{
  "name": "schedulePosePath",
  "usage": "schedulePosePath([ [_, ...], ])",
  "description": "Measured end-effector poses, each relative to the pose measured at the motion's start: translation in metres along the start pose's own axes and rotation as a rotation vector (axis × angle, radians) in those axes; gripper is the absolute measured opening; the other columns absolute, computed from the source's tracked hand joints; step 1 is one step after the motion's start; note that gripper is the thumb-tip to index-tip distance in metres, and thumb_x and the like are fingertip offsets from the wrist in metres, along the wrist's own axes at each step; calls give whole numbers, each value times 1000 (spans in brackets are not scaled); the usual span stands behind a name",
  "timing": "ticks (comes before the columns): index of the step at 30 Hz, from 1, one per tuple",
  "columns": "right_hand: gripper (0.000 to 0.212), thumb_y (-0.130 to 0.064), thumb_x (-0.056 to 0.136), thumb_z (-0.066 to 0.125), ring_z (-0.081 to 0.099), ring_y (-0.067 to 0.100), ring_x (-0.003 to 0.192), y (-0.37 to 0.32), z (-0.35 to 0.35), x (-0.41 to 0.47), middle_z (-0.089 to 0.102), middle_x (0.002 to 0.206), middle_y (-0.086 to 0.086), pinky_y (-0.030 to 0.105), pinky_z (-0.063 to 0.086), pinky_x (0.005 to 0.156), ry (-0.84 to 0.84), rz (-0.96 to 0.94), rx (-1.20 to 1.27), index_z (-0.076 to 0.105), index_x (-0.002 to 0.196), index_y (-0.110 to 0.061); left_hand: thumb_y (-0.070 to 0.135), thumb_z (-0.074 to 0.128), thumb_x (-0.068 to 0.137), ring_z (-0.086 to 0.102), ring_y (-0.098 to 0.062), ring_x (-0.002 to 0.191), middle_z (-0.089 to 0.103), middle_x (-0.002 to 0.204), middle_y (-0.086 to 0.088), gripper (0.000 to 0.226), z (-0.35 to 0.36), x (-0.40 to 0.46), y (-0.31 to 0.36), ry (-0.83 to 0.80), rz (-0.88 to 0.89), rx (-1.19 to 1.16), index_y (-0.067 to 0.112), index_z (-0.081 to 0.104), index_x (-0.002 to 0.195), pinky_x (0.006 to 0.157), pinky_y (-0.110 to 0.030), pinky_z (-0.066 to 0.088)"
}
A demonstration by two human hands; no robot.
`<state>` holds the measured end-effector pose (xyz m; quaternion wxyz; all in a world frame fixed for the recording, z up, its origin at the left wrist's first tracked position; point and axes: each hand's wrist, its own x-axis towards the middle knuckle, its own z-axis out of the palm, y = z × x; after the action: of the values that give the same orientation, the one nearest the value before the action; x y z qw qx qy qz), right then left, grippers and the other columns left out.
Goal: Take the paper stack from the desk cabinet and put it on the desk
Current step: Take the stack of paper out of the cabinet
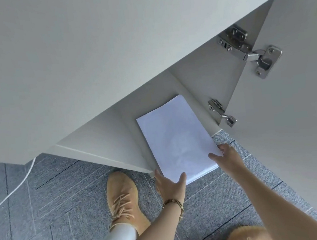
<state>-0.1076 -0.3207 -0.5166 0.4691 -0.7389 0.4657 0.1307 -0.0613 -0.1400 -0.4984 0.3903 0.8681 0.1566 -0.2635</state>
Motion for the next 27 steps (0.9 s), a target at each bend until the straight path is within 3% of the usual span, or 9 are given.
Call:
schedulePosePath([
  [2, 64, -36, 87, 68, 56, 32, 124, 3, 2, 3, 56, 140, 14, 39, 45, 95, 1, -10, -18, 46, 141, -9, 31, 79, 80, 58, -29, 107, 52, 129, -15, 89, 1, 7, -2, 24, -67, -72, 4, 25, 145, 82, -38, 53],
  [4, 68, -42, 88, 65, 54, 33, 128, 4, 2, 12, 54, 144, 13, 42, 44, 100, -16, -6, 19, 42, 145, -11, 36, 81, 79, 61, -28, 88, 56, 104, -14, 78, 1, 16, 0, 28, -203, -179, 2, 37, 133, 71, -34, 52],
  [6, 67, -47, 89, 63, 56, 33, 126, 3, 1, 24, 57, 142, 12, 42, 45, 101, -45, -7, 37, 45, 144, -12, 45, 83, 74, 62, -29, 71, 58, 81, -20, 54, 1, 32, -1, 36, -277, -230, 4, 56, 97, 64, -36, 51],
  [7, 64, -48, 89, 62, 57, 32, 123, 0, 1, 30, 60, 138, 11, 40, 46, 98, -64, -10, 31, 49, 141, -12, 47, 83, 73, 53, -24, 57, 49, 65, -14, 49, 0, 39, -1, 32, -284, -244, 10, 51, 74, 59, -33, 45],
  [9, 56, -47, 89, 62, 62, 31, 112, -6, 2, 38, 67, 124, 9, 38, 49, 91, -93, -21, 20, 58, 131, -11, 46, 82, 75, 39, -14, 53, 40, 60, 2, 52, 1, 54, -6, 11, -304, -276, 19, 39, 62, 67, -32, 41],
  [12, 49, -42, 88, 65, 65, 29, 105, -10, 6, 40, 70, 116, 10, 39, 52, 89, -97, -36, 8, 60, 124, -9, 37, 85, 75, 57, -20, 81, 60, 82, 4, 38, -2, 59, -8, -76, -352, -398, 11, 61, 90, 87, -28, 42],
  [15, 47, -39, 91, 63, 64, 30, 105, -7, 9, 31, 68, 118, 11, 42, 52, 90, -127, -41, -17, 57, 126, -8, 28, 86, 75, 61, -23, 109, 69, 119, -4, 59, -10, 53, -8, -198, -264, -350, 4, 62, 124, 97, -28, 45],
  [22, 34, -23, 91, 64, 61, 26, 90, -13, 0, -34, 65, 106, 12, 37, 50, 74, -108, 5, 48, 55, 118, -5, 14, 78, 84, 66, -22, 104, 71, 103, 1, 27, -47, 5, 10, -295, -69, -141, 11, 66, 109, 89, -29, 51],
  [27, 27, -16, 91, 64, 63, 28, 93, -31, -43, -130, 65, 101, 9, 42, 53, 79, -88, 30, 127, 54, 115, -8, 2, 77, 82, 70, -20, 85, 74, 94, -6, 29, -98, -64, 32, -348, 57, -38, -1, 70, 110, 58, -9, 52],
])
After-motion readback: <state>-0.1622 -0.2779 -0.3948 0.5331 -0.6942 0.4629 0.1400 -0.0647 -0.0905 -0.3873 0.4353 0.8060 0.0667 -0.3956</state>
